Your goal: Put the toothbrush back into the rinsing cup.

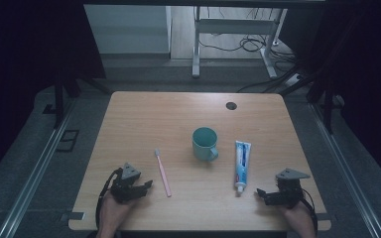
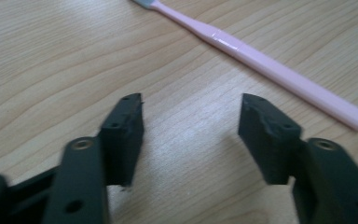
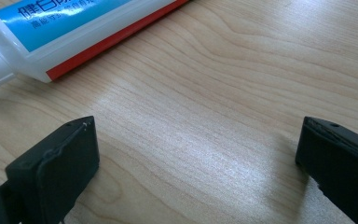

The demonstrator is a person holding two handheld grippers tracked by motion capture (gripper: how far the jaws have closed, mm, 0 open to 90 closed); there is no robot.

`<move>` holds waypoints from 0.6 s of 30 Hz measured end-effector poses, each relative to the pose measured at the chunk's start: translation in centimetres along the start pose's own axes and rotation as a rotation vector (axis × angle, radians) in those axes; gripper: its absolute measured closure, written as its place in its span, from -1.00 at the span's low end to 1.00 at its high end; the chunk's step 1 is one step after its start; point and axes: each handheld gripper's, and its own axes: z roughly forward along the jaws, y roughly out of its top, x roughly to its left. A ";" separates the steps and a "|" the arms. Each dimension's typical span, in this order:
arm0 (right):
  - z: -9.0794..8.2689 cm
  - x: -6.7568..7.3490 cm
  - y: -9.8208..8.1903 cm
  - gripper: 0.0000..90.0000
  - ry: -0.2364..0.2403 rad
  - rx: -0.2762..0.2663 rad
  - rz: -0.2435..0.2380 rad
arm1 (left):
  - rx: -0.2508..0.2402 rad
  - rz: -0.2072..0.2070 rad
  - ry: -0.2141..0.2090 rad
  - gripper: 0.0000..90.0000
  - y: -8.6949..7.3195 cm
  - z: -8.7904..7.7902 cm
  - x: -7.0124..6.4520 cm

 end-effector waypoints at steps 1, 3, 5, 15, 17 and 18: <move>0.0 0.0 0.0 -1.00 0.000 0.000 0.001 | -0.003 0.000 -0.002 0.10 0.1 -0.1 -0.1; 0.0 0.0 0.0 -1.00 -0.001 0.000 0.001 | -0.002 -0.001 -0.013 0.24 0.2 -0.2 -0.1; 0.0 0.0 0.0 -1.00 -0.002 0.000 0.002 | -0.006 -0.004 -0.029 0.37 0.4 -0.3 -0.2; 0.1 0.0 0.1 -1.00 -0.006 0.000 0.006 | -0.014 0.043 -0.105 0.99 1.8 -0.4 -1.2; 0.1 0.0 0.1 -1.00 -0.006 0.000 0.006 | -0.007 0.054 -0.122 1.00 2.2 -0.3 -1.5; 0.1 0.0 0.1 -1.00 -0.006 0.000 0.006 | -0.005 0.060 -0.129 1.00 2.3 -0.1 -1.6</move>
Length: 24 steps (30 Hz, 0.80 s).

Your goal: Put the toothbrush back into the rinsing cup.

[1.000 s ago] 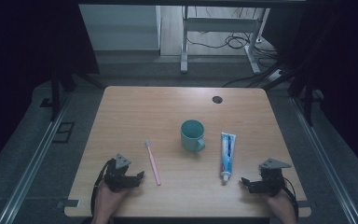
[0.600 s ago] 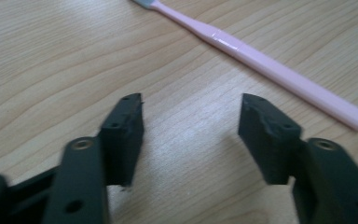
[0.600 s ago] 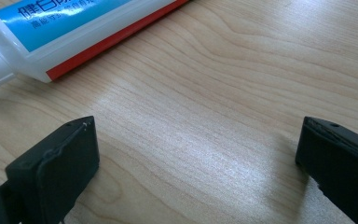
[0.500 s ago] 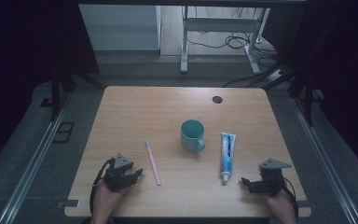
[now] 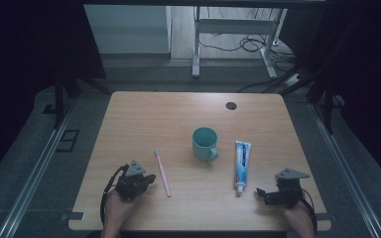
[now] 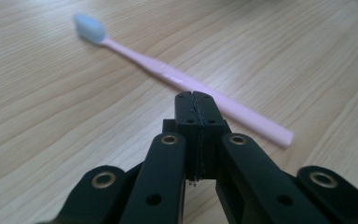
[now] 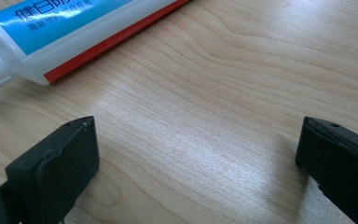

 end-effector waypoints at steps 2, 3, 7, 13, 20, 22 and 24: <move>0.0 0.0 0.0 -1.00 -0.001 0.001 0.002 | 0.003 0.007 -0.005 1.00 0.2 0.2 -0.2; 0.0 0.0 0.0 -1.00 -0.001 0.000 0.001 | 0.009 0.018 -0.014 1.00 0.5 0.6 -0.5; 0.0 0.0 0.0 -1.00 -0.001 -0.001 0.000 | 0.014 0.033 -0.031 0.99 1.1 1.4 -1.2; 0.0 0.0 0.0 -1.00 -0.002 -0.001 0.000 | 0.028 0.055 -0.055 0.99 2.0 2.7 -2.2; 0.0 0.0 0.0 -1.00 -0.002 -0.001 0.000 | 0.066 0.064 -0.057 0.99 1.8 3.8 -2.7; 0.0 0.0 0.0 -1.00 -0.002 0.000 0.002 | 0.070 0.059 -0.058 0.99 1.6 3.8 -2.7; 0.0 0.0 0.0 -1.00 -0.002 -0.001 0.001 | 0.072 0.054 -0.058 0.99 1.5 3.7 -2.8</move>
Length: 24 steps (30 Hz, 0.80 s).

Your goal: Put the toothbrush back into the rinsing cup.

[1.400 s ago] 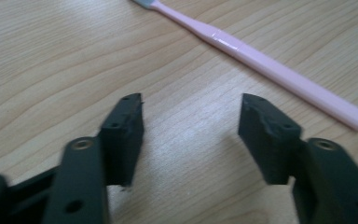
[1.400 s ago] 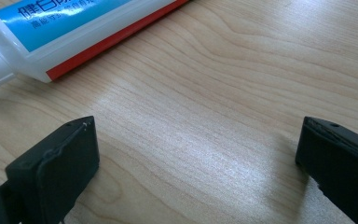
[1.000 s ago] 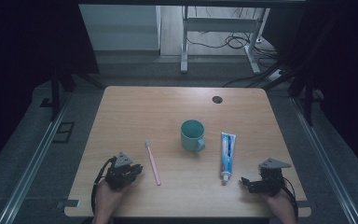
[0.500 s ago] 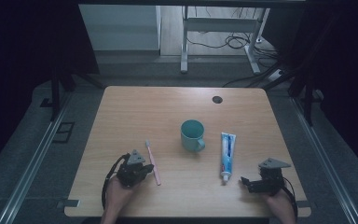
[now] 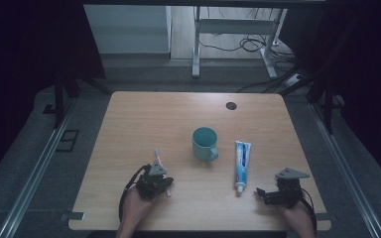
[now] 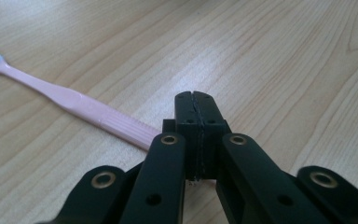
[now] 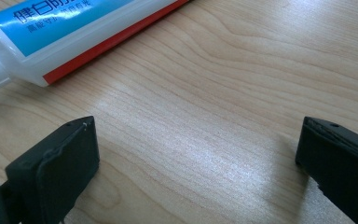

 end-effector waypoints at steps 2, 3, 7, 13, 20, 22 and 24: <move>0.0 0.0 0.0 -1.00 0.000 0.000 0.000 | 0.006 0.000 -0.003 0.99 -0.1 0.0 -0.1; 0.0 0.0 0.0 -1.00 0.000 0.000 0.000 | 0.008 -0.003 0.000 0.99 -0.2 0.0 -0.1; 0.0 0.0 0.0 -1.00 0.000 0.000 0.000 | 0.008 -0.015 0.001 0.99 -0.4 -0.2 0.0; 0.0 0.0 0.0 -1.00 0.000 0.000 0.000 | 0.014 -0.027 0.018 0.99 -0.8 -0.6 0.3; 0.0 0.0 0.0 -1.00 0.000 0.000 0.000 | 0.015 -0.052 0.032 0.99 -1.4 -1.2 0.8; 0.0 0.0 0.0 -1.00 0.000 0.000 0.001 | 0.015 -0.054 0.034 0.99 -1.5 -1.3 0.9; 0.0 0.0 0.0 -1.00 0.000 0.000 0.000 | 0.015 -0.061 0.044 0.99 -1.7 -1.6 1.2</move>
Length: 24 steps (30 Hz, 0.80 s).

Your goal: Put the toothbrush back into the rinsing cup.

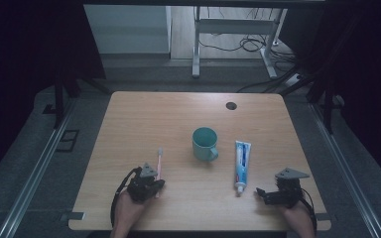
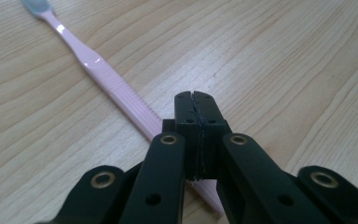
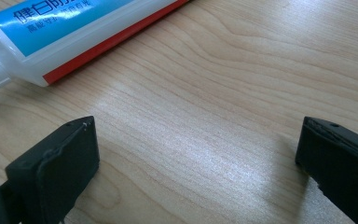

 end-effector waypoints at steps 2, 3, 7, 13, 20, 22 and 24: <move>0.0 0.0 0.0 -1.00 0.000 0.000 0.000 | 0.001 -0.001 0.003 0.98 -0.1 -0.1 0.1; 0.0 0.0 0.0 -1.00 0.000 0.001 0.001 | 0.001 -0.008 0.008 0.98 -0.2 -0.3 0.3; 0.0 0.0 0.0 -1.00 0.000 0.001 0.001 | 0.000 -0.017 0.014 0.98 -0.5 -0.5 0.6; 0.0 0.0 0.0 -1.00 0.000 0.000 0.000 | 0.004 -0.033 0.034 0.98 -0.9 -1.0 1.0; 0.0 0.0 0.0 -1.00 0.000 0.000 0.000 | -0.007 -0.054 0.030 0.96 -1.3 -1.5 1.5; 0.0 0.0 0.0 -1.00 0.000 0.000 0.000 | -0.013 -0.054 0.029 0.94 -1.1 -1.6 1.4; 0.0 0.0 0.0 -1.00 0.000 0.000 0.000 | -0.014 -0.053 0.035 0.90 -0.9 -1.7 1.4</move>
